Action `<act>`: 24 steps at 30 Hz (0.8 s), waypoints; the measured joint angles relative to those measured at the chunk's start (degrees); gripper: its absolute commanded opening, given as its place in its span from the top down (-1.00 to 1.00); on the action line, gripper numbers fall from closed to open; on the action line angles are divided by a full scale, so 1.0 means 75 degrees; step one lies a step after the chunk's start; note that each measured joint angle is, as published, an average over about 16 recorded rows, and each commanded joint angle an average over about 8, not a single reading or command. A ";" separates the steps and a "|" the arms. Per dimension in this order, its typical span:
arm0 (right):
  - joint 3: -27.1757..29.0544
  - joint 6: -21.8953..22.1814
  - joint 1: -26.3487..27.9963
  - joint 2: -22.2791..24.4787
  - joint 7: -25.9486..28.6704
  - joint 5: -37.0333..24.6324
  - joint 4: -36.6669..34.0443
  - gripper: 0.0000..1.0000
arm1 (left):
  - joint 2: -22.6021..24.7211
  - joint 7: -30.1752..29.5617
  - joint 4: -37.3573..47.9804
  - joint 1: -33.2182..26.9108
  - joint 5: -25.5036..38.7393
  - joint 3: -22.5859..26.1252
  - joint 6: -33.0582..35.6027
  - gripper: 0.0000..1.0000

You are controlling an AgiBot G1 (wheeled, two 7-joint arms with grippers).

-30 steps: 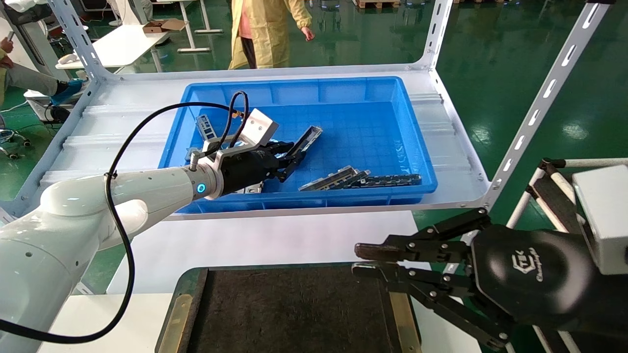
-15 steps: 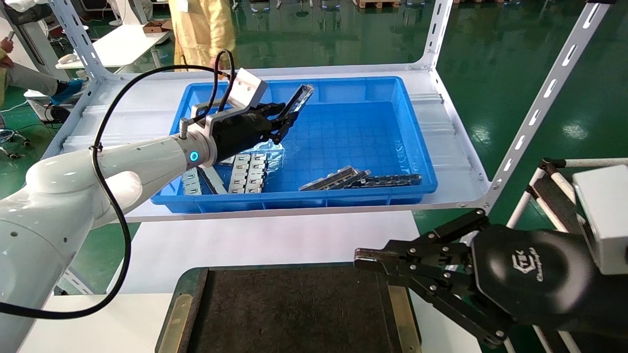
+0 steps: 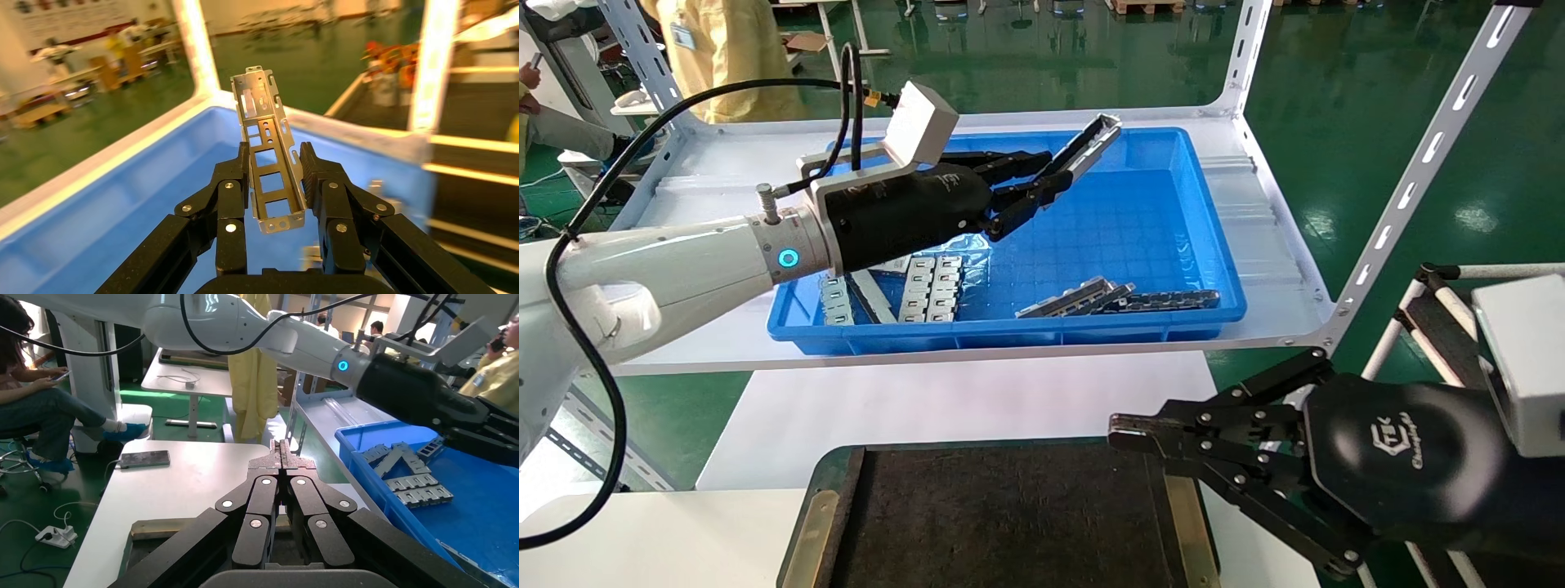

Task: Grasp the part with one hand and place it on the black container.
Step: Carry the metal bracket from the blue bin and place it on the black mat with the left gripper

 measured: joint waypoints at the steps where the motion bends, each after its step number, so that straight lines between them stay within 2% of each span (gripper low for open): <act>1: 0.0000 0.0000 0.0000 0.0000 0.0000 0.0000 0.0000 1.00 | -0.0046 0.0018 0.0000 0.0022 -0.0043 -0.0018 0.0222 1.00; 12: -0.0006 0.0003 0.0001 0.0002 -0.0003 0.0004 0.0000 1.00 | -0.0430 -0.0085 -0.0165 0.0473 -0.0332 -0.0107 0.1774 1.00; 24: -0.0011 0.0005 0.0003 0.0005 -0.0006 0.0008 0.0000 1.00 | -0.0962 -0.0733 -0.1391 0.1925 -0.0661 -0.0165 0.2268 1.00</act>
